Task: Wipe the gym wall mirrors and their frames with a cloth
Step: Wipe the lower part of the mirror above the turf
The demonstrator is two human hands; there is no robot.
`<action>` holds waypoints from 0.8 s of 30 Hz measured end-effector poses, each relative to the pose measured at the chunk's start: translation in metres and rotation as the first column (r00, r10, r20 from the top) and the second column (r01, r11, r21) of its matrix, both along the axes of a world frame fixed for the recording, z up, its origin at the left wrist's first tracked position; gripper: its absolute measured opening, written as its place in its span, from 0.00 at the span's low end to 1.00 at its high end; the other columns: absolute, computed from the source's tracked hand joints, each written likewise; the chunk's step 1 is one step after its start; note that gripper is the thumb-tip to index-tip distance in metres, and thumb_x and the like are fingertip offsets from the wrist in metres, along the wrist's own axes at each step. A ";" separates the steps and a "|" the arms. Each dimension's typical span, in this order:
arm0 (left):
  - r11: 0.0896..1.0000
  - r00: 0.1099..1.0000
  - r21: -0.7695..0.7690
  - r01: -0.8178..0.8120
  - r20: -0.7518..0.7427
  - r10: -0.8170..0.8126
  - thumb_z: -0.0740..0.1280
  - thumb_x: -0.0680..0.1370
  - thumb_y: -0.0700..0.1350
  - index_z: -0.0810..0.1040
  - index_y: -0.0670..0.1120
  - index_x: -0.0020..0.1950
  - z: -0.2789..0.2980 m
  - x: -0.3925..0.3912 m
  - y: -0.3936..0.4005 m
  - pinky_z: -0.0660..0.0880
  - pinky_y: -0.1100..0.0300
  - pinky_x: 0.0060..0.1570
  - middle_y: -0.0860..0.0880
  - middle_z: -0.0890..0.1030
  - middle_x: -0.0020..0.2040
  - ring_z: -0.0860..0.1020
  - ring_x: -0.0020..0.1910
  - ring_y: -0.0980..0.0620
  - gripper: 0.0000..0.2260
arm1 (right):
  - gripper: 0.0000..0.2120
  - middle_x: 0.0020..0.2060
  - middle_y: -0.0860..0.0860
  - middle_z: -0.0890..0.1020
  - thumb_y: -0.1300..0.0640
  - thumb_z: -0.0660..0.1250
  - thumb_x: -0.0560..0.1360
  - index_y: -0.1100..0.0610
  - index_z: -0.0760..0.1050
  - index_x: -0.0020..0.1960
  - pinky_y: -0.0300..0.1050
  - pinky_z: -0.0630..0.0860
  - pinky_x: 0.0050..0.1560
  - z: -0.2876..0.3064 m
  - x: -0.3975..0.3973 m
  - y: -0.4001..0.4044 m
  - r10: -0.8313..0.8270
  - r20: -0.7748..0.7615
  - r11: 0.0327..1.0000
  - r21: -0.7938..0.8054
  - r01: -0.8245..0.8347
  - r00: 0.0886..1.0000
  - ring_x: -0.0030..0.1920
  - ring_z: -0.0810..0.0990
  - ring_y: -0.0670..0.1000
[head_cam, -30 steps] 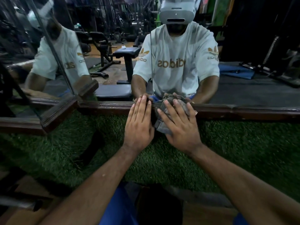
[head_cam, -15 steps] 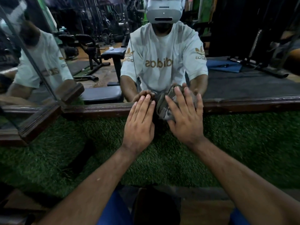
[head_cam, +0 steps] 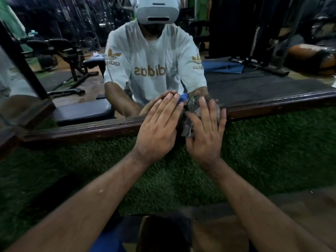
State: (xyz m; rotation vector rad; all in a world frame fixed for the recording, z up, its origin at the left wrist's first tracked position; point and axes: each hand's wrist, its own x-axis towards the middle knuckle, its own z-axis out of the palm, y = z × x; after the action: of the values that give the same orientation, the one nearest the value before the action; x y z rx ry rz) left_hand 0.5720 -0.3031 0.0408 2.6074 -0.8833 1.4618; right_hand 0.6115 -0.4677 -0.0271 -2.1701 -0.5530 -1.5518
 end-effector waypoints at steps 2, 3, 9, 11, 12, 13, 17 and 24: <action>1.000 1.000 -0.003 0.013 0.008 -0.013 0.57 0.82 0.36 0.70 0.35 0.75 0.001 0.004 -0.011 0.63 0.42 0.76 0.37 0.69 0.76 0.65 0.78 0.40 0.21 | 0.19 0.78 0.60 0.66 0.54 0.56 0.81 0.55 0.75 0.69 0.69 0.51 0.80 -0.018 -0.006 -0.003 0.039 -0.019 0.999 -0.036 -0.039 0.999 0.83 0.56 0.58; 1.000 1.000 -0.001 0.024 0.006 -0.024 0.56 0.82 0.36 0.70 0.35 0.75 0.001 0.006 -0.017 0.64 0.42 0.75 0.37 0.68 0.76 0.65 0.78 0.40 0.21 | 0.19 0.78 0.60 0.66 0.54 0.56 0.81 0.55 0.75 0.69 0.68 0.50 0.80 -0.021 -0.006 -0.007 0.042 -0.023 0.998 -0.039 -0.043 0.999 0.83 0.55 0.57; 0.995 0.998 0.091 -0.037 0.063 0.031 0.62 0.79 0.38 0.68 0.36 0.76 0.000 0.020 -0.038 0.61 0.42 0.77 0.37 0.67 0.77 0.63 0.78 0.40 0.24 | 0.22 0.78 0.64 0.67 0.54 0.62 0.73 0.57 0.77 0.65 0.71 0.52 0.79 0.010 0.013 -0.053 -0.046 -0.060 0.963 0.262 0.060 0.997 0.81 0.60 0.65; 0.990 0.997 0.132 -0.048 0.073 0.039 0.61 0.80 0.41 0.66 0.37 0.78 -0.002 0.024 -0.049 0.59 0.43 0.78 0.38 0.65 0.78 0.62 0.79 0.40 0.25 | 0.24 0.78 0.64 0.66 0.50 0.62 0.74 0.58 0.78 0.67 0.72 0.52 0.78 0.007 0.011 -0.056 -0.022 -0.063 0.973 0.226 0.036 0.998 0.81 0.59 0.64; 0.987 0.997 0.156 -0.047 0.067 0.037 0.60 0.80 0.41 0.65 0.37 0.78 -0.002 0.026 -0.055 0.59 0.43 0.78 0.38 0.64 0.79 0.61 0.79 0.40 0.26 | 0.25 0.78 0.64 0.65 0.48 0.63 0.74 0.58 0.77 0.67 0.72 0.52 0.78 0.004 0.010 -0.055 -0.008 -0.069 0.975 0.219 0.023 0.998 0.81 0.58 0.63; 0.983 0.997 0.178 -0.053 0.065 0.042 0.60 0.80 0.42 0.65 0.37 0.78 -0.003 0.028 -0.061 0.59 0.44 0.78 0.38 0.64 0.79 0.61 0.79 0.40 0.26 | 0.25 0.78 0.63 0.65 0.46 0.63 0.75 0.57 0.76 0.68 0.72 0.52 0.78 0.001 0.010 -0.055 -0.002 -0.067 0.978 0.209 0.016 0.998 0.81 0.58 0.63; 0.970 0.991 0.205 -0.128 0.073 0.115 0.59 0.81 0.41 0.63 0.37 0.79 -0.009 0.032 -0.071 0.56 0.43 0.79 0.37 0.61 0.80 0.59 0.80 0.39 0.26 | 0.22 0.79 0.64 0.65 0.44 0.62 0.79 0.55 0.73 0.68 0.70 0.52 0.79 0.003 0.024 -0.082 -0.087 -0.050 0.950 0.298 0.098 0.995 0.81 0.59 0.65; 0.969 0.992 0.237 -0.069 0.115 0.042 0.53 0.82 0.38 0.64 0.36 0.78 0.002 0.039 -0.101 0.55 0.46 0.80 0.38 0.64 0.79 0.62 0.79 0.41 0.24 | 0.20 0.79 0.62 0.64 0.50 0.63 0.78 0.57 0.76 0.66 0.69 0.50 0.80 0.004 0.021 -0.084 0.016 -0.086 0.935 0.356 0.016 0.996 0.82 0.55 0.62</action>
State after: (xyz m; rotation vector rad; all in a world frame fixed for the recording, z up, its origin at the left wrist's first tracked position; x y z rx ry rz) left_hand 0.6105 -0.4036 0.0424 2.7632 -1.0704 1.6198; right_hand 0.6323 -0.5520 -0.0235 -1.9466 -0.2204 -1.4203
